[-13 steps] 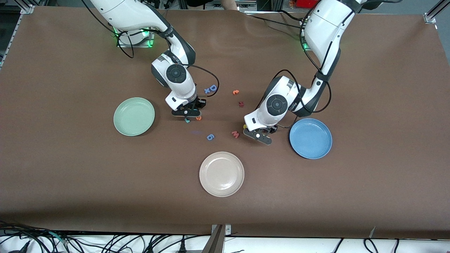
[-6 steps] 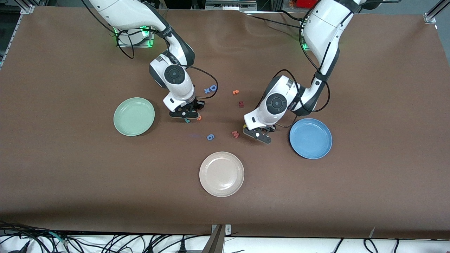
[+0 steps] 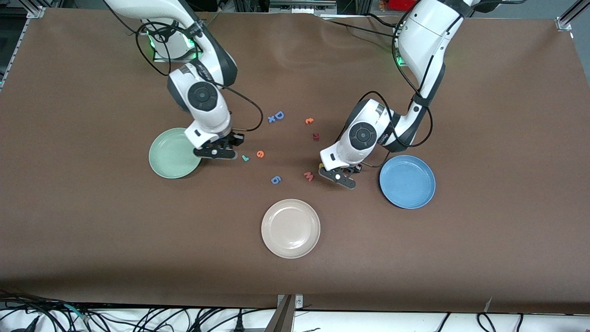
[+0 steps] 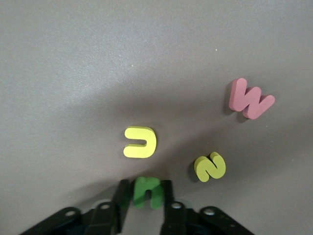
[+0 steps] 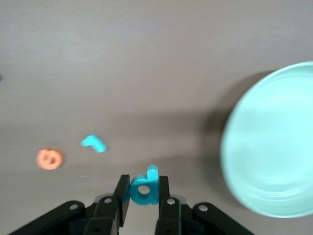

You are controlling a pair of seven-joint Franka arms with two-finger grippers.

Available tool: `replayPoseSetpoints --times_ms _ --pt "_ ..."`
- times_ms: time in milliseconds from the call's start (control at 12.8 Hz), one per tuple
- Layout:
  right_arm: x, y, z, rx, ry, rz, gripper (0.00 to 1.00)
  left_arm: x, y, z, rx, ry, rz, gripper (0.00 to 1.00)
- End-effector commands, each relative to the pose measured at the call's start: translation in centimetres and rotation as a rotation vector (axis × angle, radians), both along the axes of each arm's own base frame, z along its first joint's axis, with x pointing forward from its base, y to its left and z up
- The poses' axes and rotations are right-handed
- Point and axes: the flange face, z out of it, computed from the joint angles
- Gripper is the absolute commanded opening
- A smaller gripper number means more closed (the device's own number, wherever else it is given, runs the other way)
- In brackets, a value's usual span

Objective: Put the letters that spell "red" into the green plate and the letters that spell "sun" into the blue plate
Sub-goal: 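Grasp teal d with the right gripper while the left gripper grasps green n, then drop the d on green while the left gripper drops the n on blue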

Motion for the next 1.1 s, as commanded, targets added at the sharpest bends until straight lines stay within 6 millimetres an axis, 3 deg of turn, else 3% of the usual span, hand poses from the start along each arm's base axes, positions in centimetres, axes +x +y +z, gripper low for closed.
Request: replayPoseSetpoints --times_ms 0,157,313,470,862,1018 --pt "0.6 -4.3 1.6 -0.04 0.031 0.04 0.05 -0.4 -0.3 0.1 -0.004 0.001 0.007 0.03" --pt "1.3 -8.4 1.2 -0.066 0.066 0.053 0.05 0.0 0.0 2.7 0.005 0.015 0.007 0.02" --pt "1.3 -12.8 -0.7 -0.085 0.114 0.069 0.04 1.0 1.4 7.0 0.021 0.032 0.008 0.02" --pt "1.4 -15.0 -2.2 -0.083 0.151 0.072 0.04 2.4 4.0 9.1 0.021 0.038 -0.007 0.02" --pt "0.5 -17.4 -6.4 -0.067 0.209 0.073 0.05 7.1 15.6 8.1 0.032 0.03 -0.106 0.03" --pt "0.4 -17.8 -7.3 -0.066 0.219 0.068 0.08 7.7 18.2 6.7 0.099 0.031 -0.141 0.04"
